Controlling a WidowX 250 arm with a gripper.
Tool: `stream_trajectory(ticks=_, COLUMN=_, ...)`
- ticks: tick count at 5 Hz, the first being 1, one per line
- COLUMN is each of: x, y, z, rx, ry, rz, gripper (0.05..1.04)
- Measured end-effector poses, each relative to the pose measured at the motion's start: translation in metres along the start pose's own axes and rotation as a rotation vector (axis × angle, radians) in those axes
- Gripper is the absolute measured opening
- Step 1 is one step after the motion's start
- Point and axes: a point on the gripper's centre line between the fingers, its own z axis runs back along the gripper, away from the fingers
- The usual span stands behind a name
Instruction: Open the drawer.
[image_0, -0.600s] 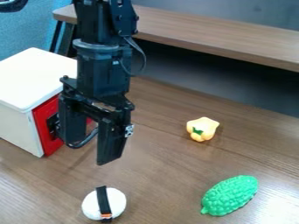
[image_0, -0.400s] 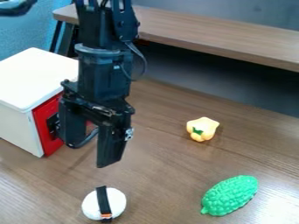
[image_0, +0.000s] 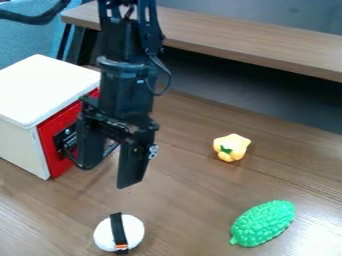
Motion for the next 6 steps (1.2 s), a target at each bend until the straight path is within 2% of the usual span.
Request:
stream_trajectory(ticks=1, x=0.013, y=0.008, z=-0.002, rx=-0.002, ry=0.004, rz=0.024, gripper=0.999)
stream_trajectory(ticks=2, x=0.027, y=0.016, z=-0.008, rx=0.034, ry=-0.048, rz=0.043, gripper=0.999)
stream_trajectory(ticks=3, x=0.039, y=0.024, z=-0.008, rx=0.095, ry=-0.117, rz=0.057, gripper=0.999)
stream_trajectory(ticks=4, x=0.050, y=0.025, z=-0.011, rx=0.131, ry=-0.156, rz=0.056, gripper=0.999)
stream_trajectory(ticks=5, x=0.057, y=0.031, z=-0.018, rx=0.160, ry=-0.157, rz=0.069, gripper=0.999)
stream_trajectory(ticks=6, x=0.062, y=0.041, z=-0.015, rx=0.203, ry=-0.196, rz=0.069, gripper=0.999)
